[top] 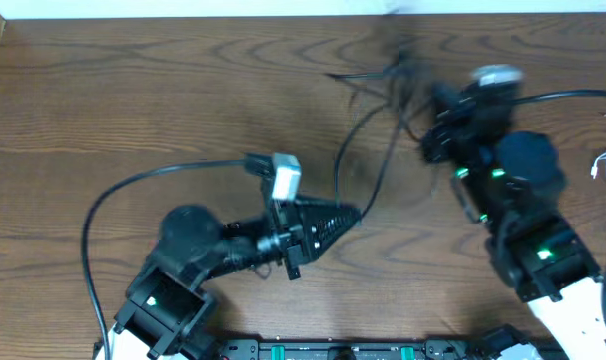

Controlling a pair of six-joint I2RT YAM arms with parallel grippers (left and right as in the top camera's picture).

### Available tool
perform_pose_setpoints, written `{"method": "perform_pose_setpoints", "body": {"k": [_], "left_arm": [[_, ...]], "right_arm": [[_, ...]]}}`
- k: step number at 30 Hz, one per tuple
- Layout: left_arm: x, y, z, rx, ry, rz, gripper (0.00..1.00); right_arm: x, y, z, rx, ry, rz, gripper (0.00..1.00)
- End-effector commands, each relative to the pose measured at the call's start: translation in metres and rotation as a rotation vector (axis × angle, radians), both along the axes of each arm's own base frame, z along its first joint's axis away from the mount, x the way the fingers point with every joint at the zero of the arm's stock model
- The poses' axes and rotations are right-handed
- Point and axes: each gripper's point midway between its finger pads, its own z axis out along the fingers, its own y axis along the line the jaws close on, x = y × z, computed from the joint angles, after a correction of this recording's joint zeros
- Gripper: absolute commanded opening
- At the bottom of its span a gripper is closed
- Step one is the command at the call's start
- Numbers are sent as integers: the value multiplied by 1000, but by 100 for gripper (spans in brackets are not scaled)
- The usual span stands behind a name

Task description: Untangle cables

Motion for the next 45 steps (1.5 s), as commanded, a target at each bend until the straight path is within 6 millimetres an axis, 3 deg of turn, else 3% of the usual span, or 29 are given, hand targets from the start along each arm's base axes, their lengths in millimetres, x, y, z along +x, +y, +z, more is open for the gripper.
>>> {"method": "perform_pose_setpoints", "body": {"k": [1, 4, 9, 19, 24, 30, 34, 36, 37, 40, 41, 42, 45], "left_arm": [[-8, 4, -29, 112, 58, -17, 8], [11, 27, -84, 304, 215, 177, 8], [31, 78, -150, 560, 417, 504, 8], [39, 166, -215, 809, 731, 1088, 8], [34, 203, -241, 964, 810, 1348, 8], [35, 202, -280, 1148, 868, 1361, 8], [35, 187, -308, 1189, 956, 1300, 8], [35, 179, -318, 1188, 993, 1272, 9], [35, 176, -322, 1186, 1007, 1261, 22], [36, 166, -329, 1157, 1043, 1228, 76], [37, 162, -330, 1137, 1056, 1213, 89], [38, 155, -331, 1108, 1073, 1192, 93], [50, 121, -334, 960, 1131, 1089, 93]], "right_arm": [[0, -80, 23, -25, -72, -307, 1], [-9, -106, 36, -9, -109, -351, 1], [-30, -111, 52, 6, -149, -312, 1], [-39, -114, 63, 6, -191, -320, 4], [-42, -128, 81, -155, -263, -392, 3], [-47, -139, 92, -311, -300, -461, 1], [-42, -125, 77, -282, -249, -370, 2], [-40, -113, 70, -285, -231, -296, 9], [-39, -108, 67, -286, -225, -268, 13], [-37, -103, 64, -287, -219, -239, 24], [-37, -103, 64, -287, -217, -239, 25], [-36, -103, 63, -288, -215, -239, 28], [-35, -103, 60, -290, -204, -237, 32]]}}
